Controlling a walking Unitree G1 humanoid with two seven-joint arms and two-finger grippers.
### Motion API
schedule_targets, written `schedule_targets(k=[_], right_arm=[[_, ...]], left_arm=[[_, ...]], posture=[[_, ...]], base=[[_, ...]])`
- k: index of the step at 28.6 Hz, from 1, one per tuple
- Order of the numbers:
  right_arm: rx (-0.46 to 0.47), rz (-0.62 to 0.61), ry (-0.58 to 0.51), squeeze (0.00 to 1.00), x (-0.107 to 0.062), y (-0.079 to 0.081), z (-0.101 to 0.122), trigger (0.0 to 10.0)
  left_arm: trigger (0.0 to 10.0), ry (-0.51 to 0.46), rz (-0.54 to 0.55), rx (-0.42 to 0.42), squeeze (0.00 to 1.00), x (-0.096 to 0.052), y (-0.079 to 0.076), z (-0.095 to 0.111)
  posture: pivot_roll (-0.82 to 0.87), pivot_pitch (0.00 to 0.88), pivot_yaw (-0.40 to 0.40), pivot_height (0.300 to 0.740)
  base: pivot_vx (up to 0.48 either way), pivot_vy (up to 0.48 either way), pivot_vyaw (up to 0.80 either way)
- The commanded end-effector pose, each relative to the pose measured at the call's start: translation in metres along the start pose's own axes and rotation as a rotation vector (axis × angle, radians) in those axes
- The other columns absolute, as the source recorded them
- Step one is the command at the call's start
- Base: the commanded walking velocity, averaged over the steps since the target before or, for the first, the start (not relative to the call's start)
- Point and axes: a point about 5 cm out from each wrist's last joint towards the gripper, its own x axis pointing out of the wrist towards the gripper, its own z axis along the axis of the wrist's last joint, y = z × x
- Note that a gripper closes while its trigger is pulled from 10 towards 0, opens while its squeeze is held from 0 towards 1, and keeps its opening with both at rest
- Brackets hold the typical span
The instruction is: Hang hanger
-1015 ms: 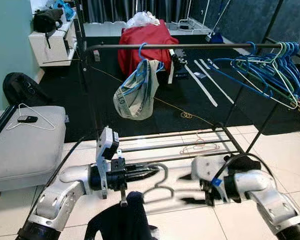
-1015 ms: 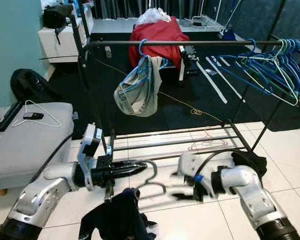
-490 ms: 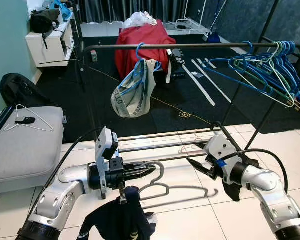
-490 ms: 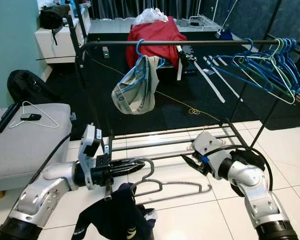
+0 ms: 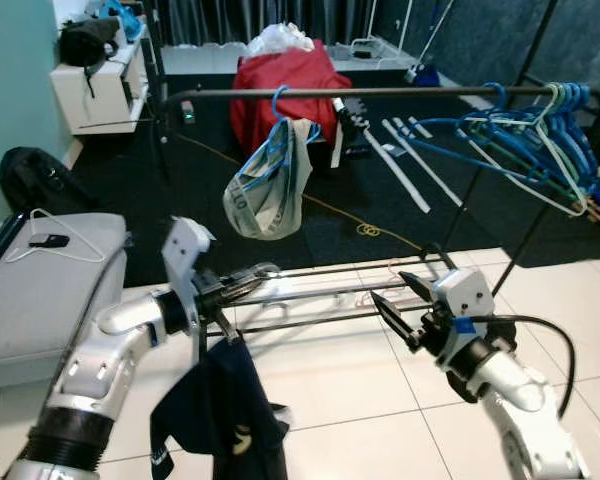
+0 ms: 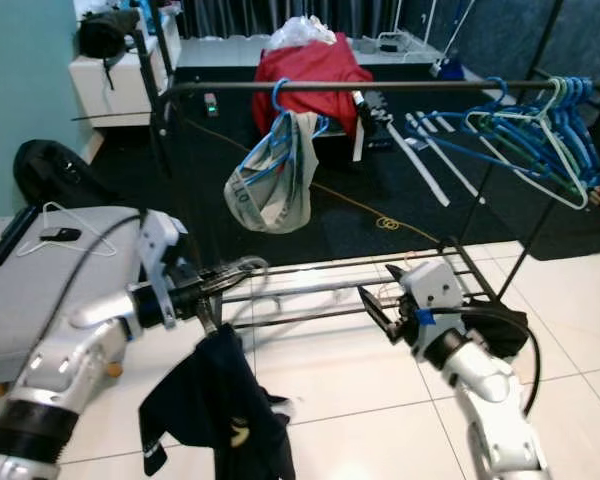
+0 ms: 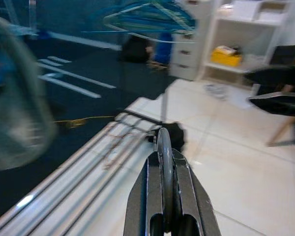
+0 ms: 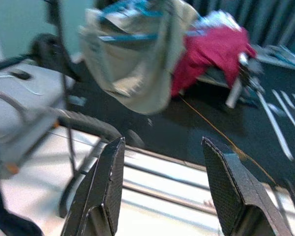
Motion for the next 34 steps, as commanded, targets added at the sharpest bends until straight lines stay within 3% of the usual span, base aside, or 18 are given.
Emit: schedule_targets(k=[1,5,6,8,9,11,12,14,15,16,17,21,22,23,27,28,31,34], right_arm=[[0.048,-0.112,0.032,0.00,-0.006,-0.011,-0.009,10.0],[0.050,-0.157,0.025,0.00,-0.011,-0.011,-0.013,10.0],[0.059,-0.116,-0.003,0.00,-0.014,-0.002,-0.014,10.0],[0.059,-0.116,-0.003,0.00,-0.014,-0.002,-0.014,10.0],[0.071,-0.004,-0.007,0.00,-0.017,0.016,-0.017,10.0],[0.071,-0.004,-0.007,0.00,-0.017,0.016,-0.017,10.0],[0.084,0.156,0.066,0.00,-0.021,0.037,-0.031,10.0],[0.084,0.156,0.066,0.00,-0.021,0.037,-0.031,10.0],[0.093,0.285,0.158,0.00,-0.026,0.051,-0.047,10.0],[0.093,0.285,0.158,0.00,-0.026,0.051,-0.047,10.0],[0.108,0.388,0.245,0.00,-0.028,0.061,-0.063,10.0],[0.035,0.488,0.372,0.00,-0.026,0.066,-0.087,10.0],[-0.004,0.502,0.396,0.13,-0.021,0.066,-0.093,10.0],[-0.021,0.500,0.400,0.80,-0.015,0.066,-0.096,10.0],[-0.021,0.500,0.400,0.80,-0.015,0.066,-0.096,10.0],[-0.018,0.499,0.389,1.00,-0.009,0.067,-0.096,10.0],[-0.011,0.518,0.367,1.00,-0.002,0.069,-0.094,10.0],[0.011,0.633,0.357,1.00,0.001,0.077,-0.091,10.0]], left_arm=[[0.0,0.004,0.016,0.026,0.00,-0.002,0.005,0.006],[0.0,0.009,0.030,0.047,0.00,-0.003,0.009,0.011],[0.0,0.011,0.040,0.063,0.00,-0.003,0.013,0.014],[0.0,0.011,0.040,0.063,0.00,-0.003,0.013,0.014],[0.0,0.010,0.049,0.074,0.00,-0.003,0.015,0.017],[0.0,0.010,0.049,0.074,0.00,-0.003,0.015,0.017],[0.0,-0.002,0.024,0.084,0.00,-0.001,0.014,0.022],[0.0,-0.002,0.024,0.084,0.00,-0.001,0.014,0.022],[0.0,-0.020,-0.023,0.092,0.00,0.000,0.009,0.026],[0.0,-0.020,-0.023,0.092,0.00,0.000,0.009,0.026],[0.0,-0.039,-0.080,0.097,0.00,0.002,0.003,0.030],[0.0,-0.091,-0.165,0.092,0.00,0.005,-0.006,0.044],[0.0,-0.111,-0.204,0.094,0.00,0.006,-0.009,0.052],[0.0,-0.126,-0.242,0.097,0.00,0.007,-0.012,0.059],[0.0,-0.126,-0.242,0.097,0.00,0.007,-0.012,0.059],[0.0,-0.130,-0.284,0.100,0.00,0.006,-0.014,0.063],[0.0,-0.116,-0.345,0.100,0.00,0.003,-0.017,0.064],[0.0,-0.107,-0.412,0.098,0.00,0.000,-0.024,0.068]], posture=[[-0.12,0.102,-0.034,0.740],[-0.11,0.096,-0.037,0.740],[-0.11,0.093,-0.037,0.740],[-0.11,0.093,-0.037,0.740],[-0.11,0.092,-0.037,0.740],[-0.11,0.092,-0.037,0.740],[-0.11,0.091,-0.033,0.740],[-0.11,0.091,-0.033,0.740],[-0.11,0.091,-0.030,0.740],[-0.11,0.091,-0.030,0.740],[-0.11,0.096,-0.027,0.740],[-0.11,0.101,-0.027,0.740],[-0.10,0.104,-0.026,0.740],[-0.10,0.105,-0.027,0.740],[-0.10,0.105,-0.027,0.740],[-0.09,0.108,-0.027,0.740],[-0.08,0.112,-0.025,0.740],[-0.08,0.116,-0.025,0.740]], base=[[0.000,0.000,0.00],[0.000,0.000,0.00],[0.000,0.000,0.00],[0.000,0.000,0.00],[0.000,0.000,0.00],[0.000,0.000,0.00],[0.000,0.000,0.00],[0.000,0.000,0.00],[0.000,0.000,0.00],[0.000,0.000,0.00],[0.000,0.000,0.00],[0.000,0.000,0.00],[0.000,0.000,0.00],[0.000,0.000,0.00],[0.000,0.000,0.00],[0.000,0.000,0.00],[0.000,0.000,0.00],[0.000,0.000,0.00]])
